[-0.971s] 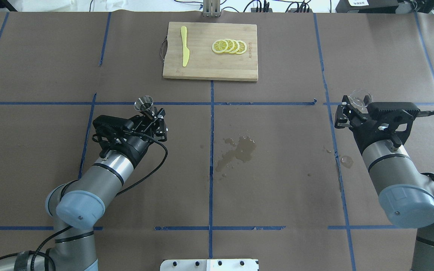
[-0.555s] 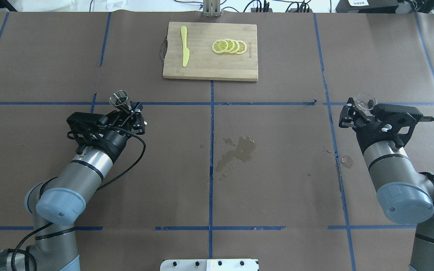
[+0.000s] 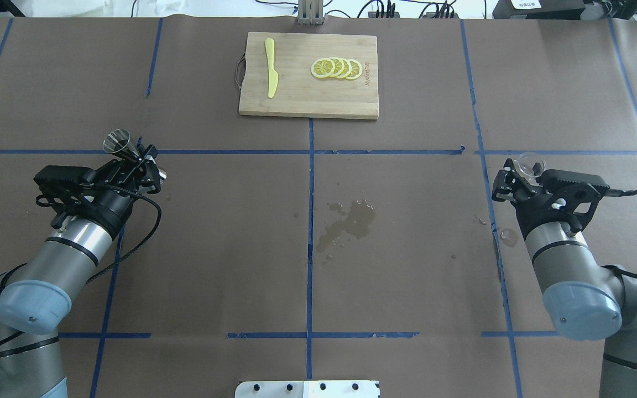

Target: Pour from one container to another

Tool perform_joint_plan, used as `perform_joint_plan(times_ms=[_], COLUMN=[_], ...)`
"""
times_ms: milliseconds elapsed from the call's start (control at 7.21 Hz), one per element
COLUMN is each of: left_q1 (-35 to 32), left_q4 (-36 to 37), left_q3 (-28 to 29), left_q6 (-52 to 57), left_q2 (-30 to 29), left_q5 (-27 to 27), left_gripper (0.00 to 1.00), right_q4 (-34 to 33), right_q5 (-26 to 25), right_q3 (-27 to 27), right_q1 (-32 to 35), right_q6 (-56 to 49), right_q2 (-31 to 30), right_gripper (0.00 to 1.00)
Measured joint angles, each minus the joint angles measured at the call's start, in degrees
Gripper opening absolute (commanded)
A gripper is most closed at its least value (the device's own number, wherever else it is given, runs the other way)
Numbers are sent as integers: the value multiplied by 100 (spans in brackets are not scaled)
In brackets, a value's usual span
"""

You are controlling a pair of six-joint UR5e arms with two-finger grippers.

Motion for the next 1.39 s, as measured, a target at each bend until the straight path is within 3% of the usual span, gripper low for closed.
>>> perform_joint_plan(times_ms=[555, 1387], left_q1=[-115, -186], left_q4=[-5, 4], left_q3=[-29, -20], left_q6=[57, 84], left_q2=[56, 57], left_q5=[7, 1], left_gripper=[0, 0], right_q4=[17, 43], right_q5=[-677, -940], right_q3=[-301, -893], right_q1=[-875, -1047], right_q6=[747, 1362], right_q2=[-419, -288], right_gripper=[0, 0])
